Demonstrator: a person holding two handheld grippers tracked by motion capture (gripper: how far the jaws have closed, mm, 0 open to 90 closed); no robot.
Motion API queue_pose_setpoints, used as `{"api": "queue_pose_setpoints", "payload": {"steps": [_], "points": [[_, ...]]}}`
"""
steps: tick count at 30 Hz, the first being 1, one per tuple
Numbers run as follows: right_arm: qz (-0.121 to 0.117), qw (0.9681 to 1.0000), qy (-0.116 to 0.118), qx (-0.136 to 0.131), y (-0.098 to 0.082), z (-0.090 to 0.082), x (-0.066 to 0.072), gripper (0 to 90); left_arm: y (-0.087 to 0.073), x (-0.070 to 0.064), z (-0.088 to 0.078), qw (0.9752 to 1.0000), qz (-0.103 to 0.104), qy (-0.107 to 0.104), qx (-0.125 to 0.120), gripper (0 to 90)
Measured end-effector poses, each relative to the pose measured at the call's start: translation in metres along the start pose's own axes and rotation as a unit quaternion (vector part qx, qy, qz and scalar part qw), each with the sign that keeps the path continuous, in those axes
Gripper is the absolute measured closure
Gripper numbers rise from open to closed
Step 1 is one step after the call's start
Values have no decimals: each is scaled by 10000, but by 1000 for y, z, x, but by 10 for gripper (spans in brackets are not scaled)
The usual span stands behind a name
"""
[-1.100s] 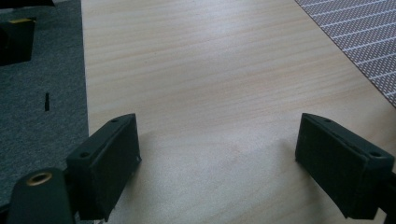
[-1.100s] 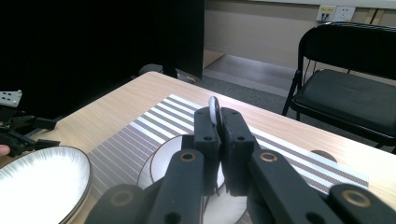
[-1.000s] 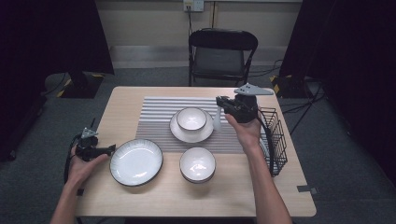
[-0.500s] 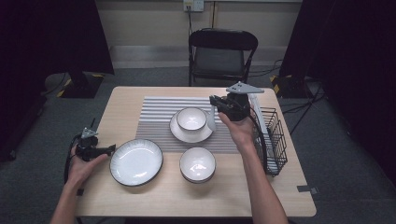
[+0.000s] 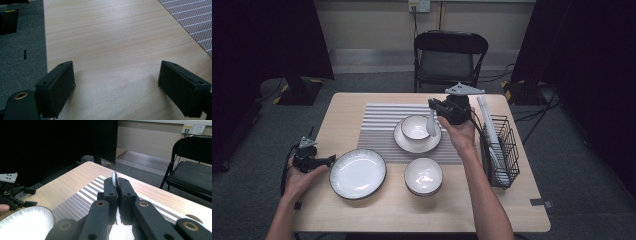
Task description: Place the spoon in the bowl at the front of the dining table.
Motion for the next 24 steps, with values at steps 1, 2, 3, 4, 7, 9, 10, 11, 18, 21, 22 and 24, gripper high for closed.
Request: {"api": "queue_pose_setpoints", "payload": {"steps": [1,2,3,4,7,9,10,11,18,21,22,24], "points": [[6,10000,6,16,0,2,0,867,0,0,0,10000,0,-1,0,131],[12,10000,-7,34,0,4,1,867,0,0,0,10000,-1,0,0,131],[15,10000,1,32,1,5,1,867,0,0,0,10000,-2,0,0,132],[6,10000,13,27,1,7,1,867,0,0,0,10000,-1,0,-1,131],[-23,10000,11,74,2,15,4,867,0,0,0,10000,-1,0,0,131],[-16,10000,19,88,1,19,4,867,0,0,0,10000,-1,-1,-2,131],[-16,10000,19,88,1,19,4,867,0,0,0,10000,-1,-1,-2,131],[2,9999,15,118,0,23,3,867,0,0,0,10000,-1,-1,-1,131],[20,9998,-14,188,-4,34,0,867,0,0,0,10000,3,-2,0,131],[55,9998,-9,208,-7,39,-2,867,0,0,0,10000,5,-5,0,131],[52,9997,-19,224,-7,40,-3,867,0,0,0,10000,6,-6,1,131],[32,9997,-21,260,-9,43,-3,867,0,0,0,10000,7,-4,1,131]]}}
Point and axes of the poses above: each handheld gripper's, and its own axes: z roughly forward along the jaws, y roughly out of its top, x roughly to its left, the point moved 7 cm from there along z, roughly forward along the jaws, and after that the axes turned 5 degrees about z, right-handed, at the moved point
